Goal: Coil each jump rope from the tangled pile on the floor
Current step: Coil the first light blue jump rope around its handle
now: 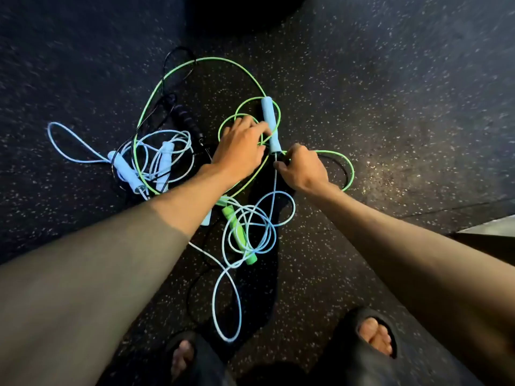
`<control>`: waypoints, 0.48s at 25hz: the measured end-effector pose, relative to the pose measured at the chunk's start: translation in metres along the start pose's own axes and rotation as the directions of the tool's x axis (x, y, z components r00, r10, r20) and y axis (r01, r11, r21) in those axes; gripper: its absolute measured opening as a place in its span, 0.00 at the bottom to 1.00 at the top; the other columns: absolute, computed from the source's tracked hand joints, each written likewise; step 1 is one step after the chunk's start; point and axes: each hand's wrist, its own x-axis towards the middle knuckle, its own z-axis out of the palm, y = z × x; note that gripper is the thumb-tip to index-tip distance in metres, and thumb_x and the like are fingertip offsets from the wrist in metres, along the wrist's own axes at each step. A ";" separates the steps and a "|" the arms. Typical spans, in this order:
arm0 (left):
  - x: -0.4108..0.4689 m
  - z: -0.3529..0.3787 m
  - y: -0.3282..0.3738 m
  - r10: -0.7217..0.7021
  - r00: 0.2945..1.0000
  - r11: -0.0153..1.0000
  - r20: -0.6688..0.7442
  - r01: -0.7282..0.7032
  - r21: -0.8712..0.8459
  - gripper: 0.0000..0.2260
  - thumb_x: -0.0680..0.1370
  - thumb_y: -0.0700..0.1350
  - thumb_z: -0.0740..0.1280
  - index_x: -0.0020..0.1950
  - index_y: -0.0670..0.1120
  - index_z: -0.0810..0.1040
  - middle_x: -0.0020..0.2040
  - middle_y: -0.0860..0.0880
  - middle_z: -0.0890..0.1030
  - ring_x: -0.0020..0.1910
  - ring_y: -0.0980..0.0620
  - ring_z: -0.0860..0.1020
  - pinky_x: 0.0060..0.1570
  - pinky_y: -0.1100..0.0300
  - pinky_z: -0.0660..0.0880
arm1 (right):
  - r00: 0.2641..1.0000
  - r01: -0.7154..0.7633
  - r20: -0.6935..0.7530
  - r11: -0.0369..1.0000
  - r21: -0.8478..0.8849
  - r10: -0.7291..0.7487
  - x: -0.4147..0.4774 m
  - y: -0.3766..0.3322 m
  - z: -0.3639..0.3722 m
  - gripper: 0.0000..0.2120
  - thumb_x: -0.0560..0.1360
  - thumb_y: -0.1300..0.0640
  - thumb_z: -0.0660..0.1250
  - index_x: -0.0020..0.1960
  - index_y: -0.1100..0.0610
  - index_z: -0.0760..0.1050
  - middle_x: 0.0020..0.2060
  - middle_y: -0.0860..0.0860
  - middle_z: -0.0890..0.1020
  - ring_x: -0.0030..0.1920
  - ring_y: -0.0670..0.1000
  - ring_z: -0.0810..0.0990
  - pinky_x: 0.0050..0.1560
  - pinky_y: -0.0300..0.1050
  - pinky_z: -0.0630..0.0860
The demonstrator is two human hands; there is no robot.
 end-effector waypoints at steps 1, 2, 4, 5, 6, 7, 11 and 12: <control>0.003 0.004 0.002 0.059 0.998 0.997 0.028 -0.060 0.042 0.15 0.74 0.42 0.70 0.61 0.50 0.77 0.58 0.45 0.75 0.61 0.44 0.72 0.59 0.46 0.69 | 1.000 -0.011 0.003 0.999 0.041 0.010 0.005 0.001 0.005 0.17 0.75 0.47 0.67 0.55 0.59 0.73 0.50 0.59 0.82 0.50 0.61 0.80 0.44 0.49 0.73; 0.007 0.009 0.001 0.102 0.994 0.989 0.045 -0.106 0.107 0.17 0.74 0.42 0.70 0.63 0.52 0.77 0.60 0.45 0.73 0.62 0.44 0.70 0.60 0.47 0.68 | 1.000 -0.022 -0.019 0.998 0.059 0.023 0.011 0.003 0.009 0.17 0.75 0.47 0.68 0.55 0.59 0.74 0.49 0.58 0.82 0.50 0.61 0.80 0.43 0.49 0.74; 0.016 0.015 0.001 0.157 0.982 0.959 0.109 -0.178 0.219 0.21 0.74 0.43 0.71 0.66 0.54 0.76 0.65 0.45 0.69 0.65 0.44 0.66 0.62 0.48 0.65 | 0.999 -0.030 -0.007 0.996 0.080 0.031 0.023 0.003 0.019 0.15 0.73 0.50 0.67 0.53 0.61 0.76 0.48 0.60 0.82 0.50 0.62 0.81 0.42 0.47 0.71; 0.020 0.018 -0.002 0.163 0.976 0.944 0.142 -0.196 0.264 0.21 0.74 0.44 0.71 0.67 0.55 0.76 0.67 0.45 0.67 0.67 0.44 0.65 0.63 0.49 0.64 | 0.999 -0.034 0.017 0.996 0.084 0.033 0.031 0.003 0.022 0.15 0.72 0.52 0.66 0.51 0.63 0.77 0.46 0.61 0.81 0.49 0.61 0.81 0.41 0.46 0.69; 0.024 0.019 -0.005 0.164 0.974 0.931 0.158 -0.206 0.300 0.21 0.74 0.45 0.71 0.67 0.56 0.76 0.68 0.45 0.66 0.67 0.44 0.64 0.63 0.49 0.64 | 0.998 -0.040 0.046 0.995 0.086 0.036 0.035 0.000 0.019 0.14 0.72 0.53 0.66 0.50 0.64 0.77 0.43 0.61 0.80 0.48 0.60 0.81 0.41 0.45 0.68; 0.027 0.019 -0.009 0.164 0.974 0.922 0.159 -0.208 0.327 0.21 0.74 0.46 0.71 0.66 0.57 0.76 0.68 0.45 0.66 0.68 0.44 0.64 0.63 0.49 0.63 | 0.997 -0.034 0.079 0.994 0.104 0.026 0.041 -0.001 0.015 0.14 0.72 0.53 0.67 0.49 0.65 0.78 0.41 0.60 0.79 0.45 0.58 0.81 0.40 0.45 0.69; 0.037 0.005 -0.011 0.160 0.985 0.930 0.066 -0.173 0.325 0.16 0.73 0.51 0.72 0.60 0.56 0.78 0.65 0.45 0.67 0.64 0.44 0.65 0.60 0.50 0.63 | 0.989 -0.052 0.149 0.940 0.338 0.001 0.045 -0.018 -0.019 0.14 0.75 0.54 0.65 0.35 0.61 0.74 0.27 0.54 0.74 0.28 0.52 0.74 0.28 0.41 0.72; 0.037 -0.005 -0.012 0.163 0.986 0.935 0.030 -0.164 0.313 0.15 0.73 0.51 0.72 0.59 0.55 0.78 0.64 0.46 0.68 0.63 0.44 0.66 0.59 0.50 0.64 | 0.989 -0.033 0.143 0.917 0.397 -0.026 0.042 -0.026 -0.029 0.14 0.76 0.55 0.65 0.33 0.60 0.72 0.25 0.53 0.72 0.25 0.50 0.71 0.25 0.39 0.68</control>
